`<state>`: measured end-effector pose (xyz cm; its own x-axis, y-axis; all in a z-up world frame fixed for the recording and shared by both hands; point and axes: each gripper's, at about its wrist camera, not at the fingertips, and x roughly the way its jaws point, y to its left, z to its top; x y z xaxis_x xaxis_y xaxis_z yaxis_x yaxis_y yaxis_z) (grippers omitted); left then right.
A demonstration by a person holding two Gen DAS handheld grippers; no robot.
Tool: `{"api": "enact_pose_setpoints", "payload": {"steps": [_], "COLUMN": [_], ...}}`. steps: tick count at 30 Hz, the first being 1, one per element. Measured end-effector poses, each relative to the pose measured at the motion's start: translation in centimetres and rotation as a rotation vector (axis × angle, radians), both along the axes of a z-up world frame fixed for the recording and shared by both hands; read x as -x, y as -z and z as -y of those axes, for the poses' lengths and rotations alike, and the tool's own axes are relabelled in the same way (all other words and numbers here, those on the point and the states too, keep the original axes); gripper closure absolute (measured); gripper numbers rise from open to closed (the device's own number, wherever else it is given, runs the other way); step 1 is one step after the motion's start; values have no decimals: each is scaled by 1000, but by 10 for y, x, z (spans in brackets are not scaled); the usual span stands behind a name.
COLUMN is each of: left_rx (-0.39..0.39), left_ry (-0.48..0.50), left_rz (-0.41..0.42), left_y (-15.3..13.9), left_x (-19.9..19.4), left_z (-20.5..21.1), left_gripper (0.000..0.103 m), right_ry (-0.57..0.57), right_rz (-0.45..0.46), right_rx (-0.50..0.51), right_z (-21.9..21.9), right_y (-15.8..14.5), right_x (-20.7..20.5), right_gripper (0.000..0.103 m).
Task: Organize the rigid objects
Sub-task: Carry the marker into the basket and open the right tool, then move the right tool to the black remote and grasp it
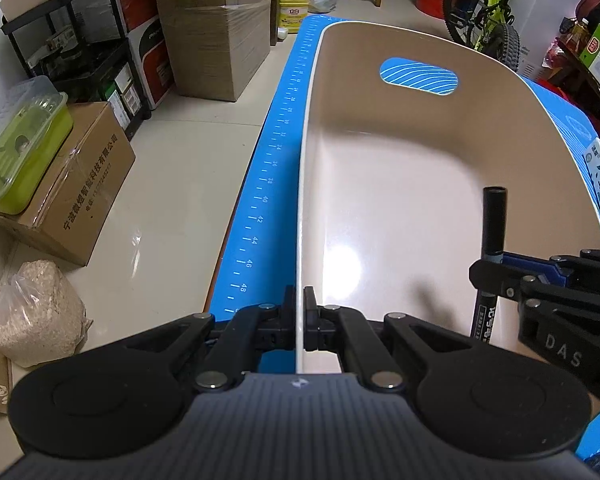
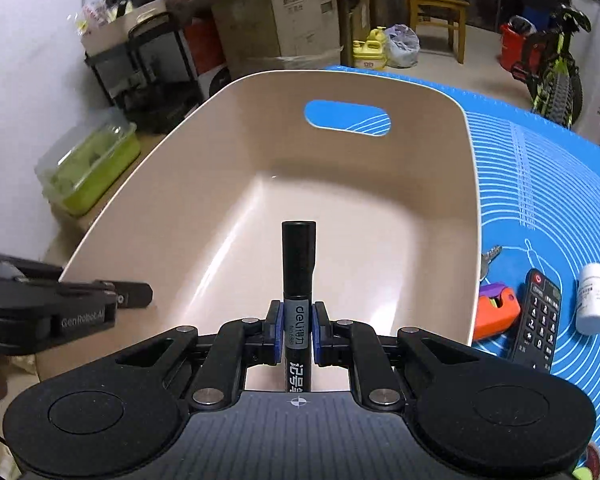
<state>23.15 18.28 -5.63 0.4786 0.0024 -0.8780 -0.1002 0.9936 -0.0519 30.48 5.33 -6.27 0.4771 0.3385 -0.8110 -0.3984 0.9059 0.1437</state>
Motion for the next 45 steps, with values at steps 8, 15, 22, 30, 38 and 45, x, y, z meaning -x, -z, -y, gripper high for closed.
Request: {"api": "enact_pose_setpoints", "payload": {"steps": [8,15,22,30,38,45], "left_rx": [-2,-1,-12,-17,-15,-13], "left_ry": [2,10,9,6,5,9], "left_rz": [0,3,5,4,7,9], "left_y": [-1,-1,-2,-2,-3,-2], "left_x": [-1,-1,0,0,1,2], "left_z": [0,2,4,5,4,3], "left_gripper": [100,100,100,100,100,100], "right_ry": [3,96,273,408,413,414], "right_rz": [56,174,186,127,20,-38], "right_rx": [-34,-96,-129,-102,-35,-16], "right_z": [10,50,114,163,171,166], "right_y": [-21,-66,-69,-31,16,41], "right_x": [7,17,5,-9,-19,-23], "right_gripper": [46,36,36,36,36,36]}}
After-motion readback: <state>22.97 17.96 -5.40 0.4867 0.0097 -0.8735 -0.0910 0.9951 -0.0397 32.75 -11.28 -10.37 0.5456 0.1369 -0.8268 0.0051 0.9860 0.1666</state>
